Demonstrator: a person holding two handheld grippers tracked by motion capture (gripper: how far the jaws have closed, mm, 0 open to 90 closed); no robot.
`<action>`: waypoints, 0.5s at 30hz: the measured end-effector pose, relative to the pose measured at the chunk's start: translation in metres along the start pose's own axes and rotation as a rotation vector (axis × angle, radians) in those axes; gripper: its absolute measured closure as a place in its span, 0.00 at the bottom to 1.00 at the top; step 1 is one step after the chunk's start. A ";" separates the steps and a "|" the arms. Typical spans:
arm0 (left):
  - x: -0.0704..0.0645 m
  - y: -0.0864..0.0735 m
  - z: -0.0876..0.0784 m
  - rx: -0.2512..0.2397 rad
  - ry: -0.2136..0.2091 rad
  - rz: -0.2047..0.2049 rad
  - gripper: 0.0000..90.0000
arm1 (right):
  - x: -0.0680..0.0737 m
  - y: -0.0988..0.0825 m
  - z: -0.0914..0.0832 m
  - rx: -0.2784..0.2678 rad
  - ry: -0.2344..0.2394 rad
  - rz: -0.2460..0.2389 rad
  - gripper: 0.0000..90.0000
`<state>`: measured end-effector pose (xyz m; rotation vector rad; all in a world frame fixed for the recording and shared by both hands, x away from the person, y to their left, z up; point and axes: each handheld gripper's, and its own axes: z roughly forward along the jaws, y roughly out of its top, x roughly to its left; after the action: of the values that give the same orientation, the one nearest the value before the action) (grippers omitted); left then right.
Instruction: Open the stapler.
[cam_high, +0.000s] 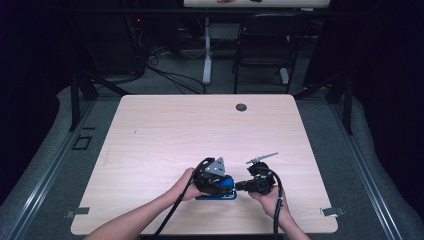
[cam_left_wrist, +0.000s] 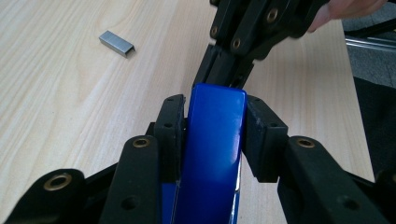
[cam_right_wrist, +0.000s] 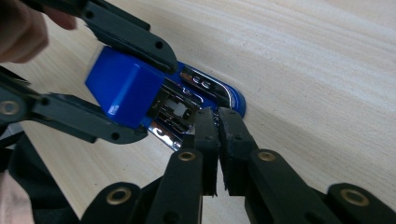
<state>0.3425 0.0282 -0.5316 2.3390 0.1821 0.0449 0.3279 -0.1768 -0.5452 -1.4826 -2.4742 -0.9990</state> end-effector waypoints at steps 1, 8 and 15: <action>0.000 0.000 0.000 -0.006 0.000 0.000 0.69 | 0.001 0.000 0.001 0.002 -0.009 -0.001 0.98; 0.000 -0.001 -0.002 -0.019 0.000 0.014 0.70 | -0.003 -0.003 0.011 0.027 -0.022 0.029 0.97; 0.001 -0.002 -0.005 -0.029 0.000 0.016 0.70 | 0.005 0.003 -0.007 -0.097 -0.025 -0.009 0.96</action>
<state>0.3428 0.0334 -0.5293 2.3116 0.1618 0.0555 0.3262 -0.1758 -0.5367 -1.5210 -2.4850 -1.1247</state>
